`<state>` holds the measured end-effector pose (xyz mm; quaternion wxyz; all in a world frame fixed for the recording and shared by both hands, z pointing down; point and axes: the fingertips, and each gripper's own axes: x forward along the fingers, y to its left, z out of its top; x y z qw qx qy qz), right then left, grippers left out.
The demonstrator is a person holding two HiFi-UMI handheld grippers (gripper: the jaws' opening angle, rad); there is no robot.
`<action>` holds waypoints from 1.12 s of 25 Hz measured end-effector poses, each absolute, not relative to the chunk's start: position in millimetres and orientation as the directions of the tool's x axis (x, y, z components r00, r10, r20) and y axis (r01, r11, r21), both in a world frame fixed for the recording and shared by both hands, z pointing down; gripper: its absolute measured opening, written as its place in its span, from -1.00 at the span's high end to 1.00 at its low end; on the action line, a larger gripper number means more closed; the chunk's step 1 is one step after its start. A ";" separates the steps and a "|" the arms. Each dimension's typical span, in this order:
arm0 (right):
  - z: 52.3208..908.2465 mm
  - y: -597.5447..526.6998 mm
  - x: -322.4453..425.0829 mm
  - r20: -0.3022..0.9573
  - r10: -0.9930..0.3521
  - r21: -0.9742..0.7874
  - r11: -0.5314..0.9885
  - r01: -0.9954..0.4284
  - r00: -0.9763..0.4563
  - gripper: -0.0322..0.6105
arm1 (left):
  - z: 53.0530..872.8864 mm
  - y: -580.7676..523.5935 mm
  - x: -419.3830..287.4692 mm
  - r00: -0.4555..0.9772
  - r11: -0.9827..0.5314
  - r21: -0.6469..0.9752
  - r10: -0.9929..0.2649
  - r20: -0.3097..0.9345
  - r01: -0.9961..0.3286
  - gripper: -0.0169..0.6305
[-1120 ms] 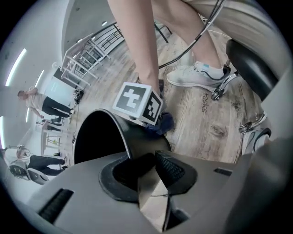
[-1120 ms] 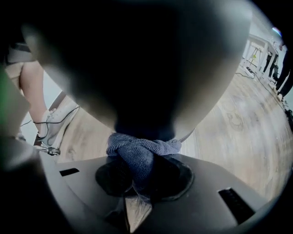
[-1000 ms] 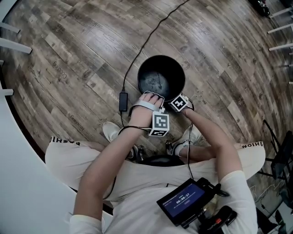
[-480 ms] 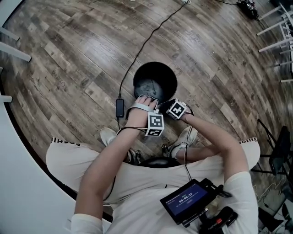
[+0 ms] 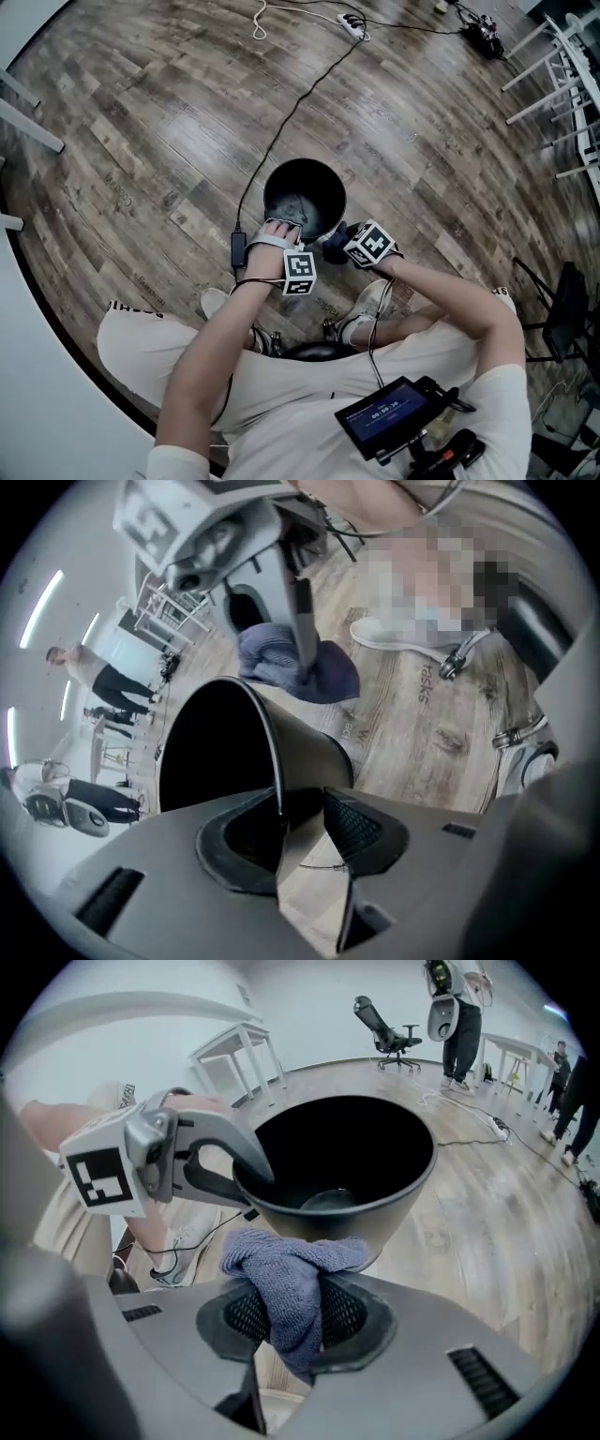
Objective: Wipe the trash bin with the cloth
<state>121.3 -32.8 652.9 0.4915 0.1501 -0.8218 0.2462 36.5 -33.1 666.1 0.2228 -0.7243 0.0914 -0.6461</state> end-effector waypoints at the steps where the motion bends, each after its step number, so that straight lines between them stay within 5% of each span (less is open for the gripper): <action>1: 651.3 -37.4 119.5 0.881 -0.016 -0.248 0.835 -0.491 -0.472 0.59 | 667.0 -32.2 36.6 0.142 -0.876 -0.449 -0.429 0.892 0.174 0.46; 28: 853.8 -62.9 115.3 0.929 -0.073 -0.144 0.833 -0.534 -0.364 0.59 | 666.5 -37.2 60.2 0.185 -0.852 -0.468 -0.434 0.882 0.234 0.56</action>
